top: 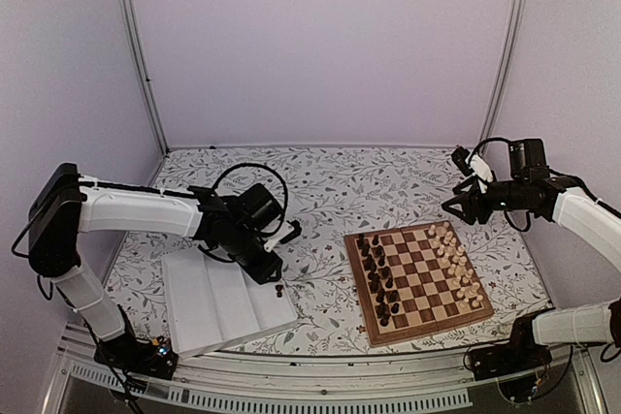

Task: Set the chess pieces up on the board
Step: Pick up the chess piece from the storage box.

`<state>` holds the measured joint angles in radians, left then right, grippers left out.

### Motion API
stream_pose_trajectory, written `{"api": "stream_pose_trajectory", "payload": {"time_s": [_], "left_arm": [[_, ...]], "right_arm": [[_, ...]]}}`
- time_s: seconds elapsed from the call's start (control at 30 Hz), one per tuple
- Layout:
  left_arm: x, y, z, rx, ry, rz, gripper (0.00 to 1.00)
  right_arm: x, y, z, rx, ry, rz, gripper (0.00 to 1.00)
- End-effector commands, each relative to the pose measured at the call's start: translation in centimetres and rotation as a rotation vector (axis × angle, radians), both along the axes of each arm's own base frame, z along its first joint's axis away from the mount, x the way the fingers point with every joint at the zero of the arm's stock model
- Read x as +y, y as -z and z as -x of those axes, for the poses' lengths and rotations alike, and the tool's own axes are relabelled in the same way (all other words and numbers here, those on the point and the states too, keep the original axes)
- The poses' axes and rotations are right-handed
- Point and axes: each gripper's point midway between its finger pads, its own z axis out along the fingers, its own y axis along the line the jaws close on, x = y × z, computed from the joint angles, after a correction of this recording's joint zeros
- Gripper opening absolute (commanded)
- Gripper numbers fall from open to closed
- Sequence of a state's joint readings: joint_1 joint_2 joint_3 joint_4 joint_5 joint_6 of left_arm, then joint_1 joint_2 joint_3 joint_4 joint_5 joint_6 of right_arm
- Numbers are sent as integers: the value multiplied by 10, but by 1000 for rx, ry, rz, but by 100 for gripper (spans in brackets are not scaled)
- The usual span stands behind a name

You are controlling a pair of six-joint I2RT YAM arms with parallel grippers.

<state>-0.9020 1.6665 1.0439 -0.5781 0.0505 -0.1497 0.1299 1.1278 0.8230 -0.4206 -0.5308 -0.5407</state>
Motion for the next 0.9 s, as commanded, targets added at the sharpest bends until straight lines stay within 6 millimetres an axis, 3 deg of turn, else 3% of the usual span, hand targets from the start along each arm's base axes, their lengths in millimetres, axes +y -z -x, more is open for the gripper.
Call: {"api": "stream_pose_trajectory", "payload": {"time_s": [0.0,0.23,0.43,0.73,0.87], "left_arm": [[0,7,-4,26,-50,15,39],[7,16,1,55,-191,17,41],[1,18,11,70,-212,41,37],[-15,33,24,122,-255,64,40],[-4,48,26,117,-310,-1,36]], "right_arm": [[1,5,5,14,-15,-1,60],[2,6,4,19,-17,0,60],[3,9,3,30,-23,-2,60],[3,11,4,39,-24,-3,60],[3,10,5,39,-27,-6,60]]}}
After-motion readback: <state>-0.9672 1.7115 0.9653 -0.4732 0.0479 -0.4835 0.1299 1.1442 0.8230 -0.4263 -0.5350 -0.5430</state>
